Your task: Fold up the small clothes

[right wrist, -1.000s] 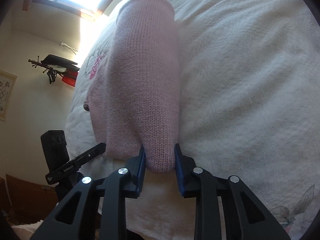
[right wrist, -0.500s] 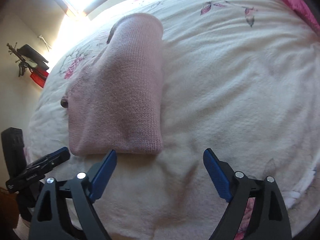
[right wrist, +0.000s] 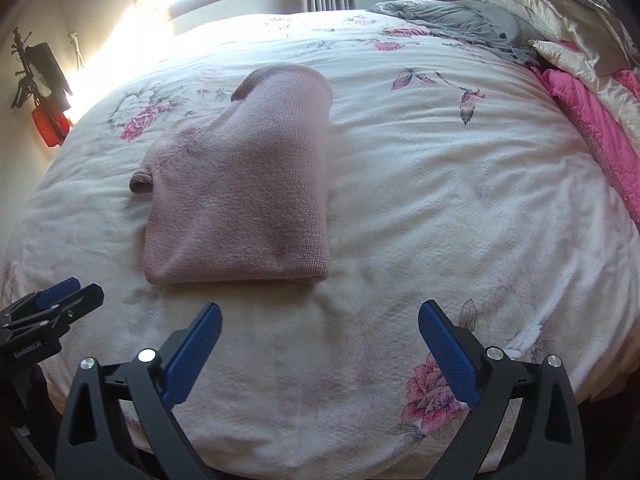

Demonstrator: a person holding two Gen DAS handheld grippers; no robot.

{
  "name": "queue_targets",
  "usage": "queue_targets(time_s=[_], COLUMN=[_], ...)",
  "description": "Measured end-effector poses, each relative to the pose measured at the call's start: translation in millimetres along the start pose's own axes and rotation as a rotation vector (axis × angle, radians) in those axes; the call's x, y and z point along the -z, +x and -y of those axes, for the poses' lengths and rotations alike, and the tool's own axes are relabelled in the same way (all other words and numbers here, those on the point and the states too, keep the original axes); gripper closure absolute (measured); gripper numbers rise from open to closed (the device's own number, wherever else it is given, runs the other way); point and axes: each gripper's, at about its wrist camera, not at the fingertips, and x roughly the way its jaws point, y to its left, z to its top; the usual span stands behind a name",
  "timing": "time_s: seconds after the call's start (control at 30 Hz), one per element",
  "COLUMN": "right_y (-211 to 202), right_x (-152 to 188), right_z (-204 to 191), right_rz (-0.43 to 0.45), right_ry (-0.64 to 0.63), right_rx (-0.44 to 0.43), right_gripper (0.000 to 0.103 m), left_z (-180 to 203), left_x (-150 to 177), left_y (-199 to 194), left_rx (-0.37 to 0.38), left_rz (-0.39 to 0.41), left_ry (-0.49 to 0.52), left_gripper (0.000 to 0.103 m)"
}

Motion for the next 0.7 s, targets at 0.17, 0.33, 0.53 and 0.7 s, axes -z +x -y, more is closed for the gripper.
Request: queue_targets(time_s=[0.17, 0.33, 0.53, 0.7], right_y=[-24, -48, -63, -67], right_x=[2, 6, 13, 18], right_z=[-6, -15, -24, -30], right_rz=[0.037, 0.082, 0.103, 0.105], right_ry=[0.003, -0.019, -0.034, -0.053], right_rx=[-0.006, 0.028, 0.036, 0.069], right_gripper=[0.004, 0.004, 0.004, 0.004], left_z=[6, 9, 15, 18], left_x=[7, 13, 20, 27], left_y=[-18, -36, -57, -68], left_rx=[-0.043, -0.036, -0.066, -0.071], left_rz=[0.023, 0.048, 0.084, 0.098], left_ry=[0.031, 0.033, 0.046, 0.041], left_gripper=[0.017, 0.016, 0.014, 0.013])
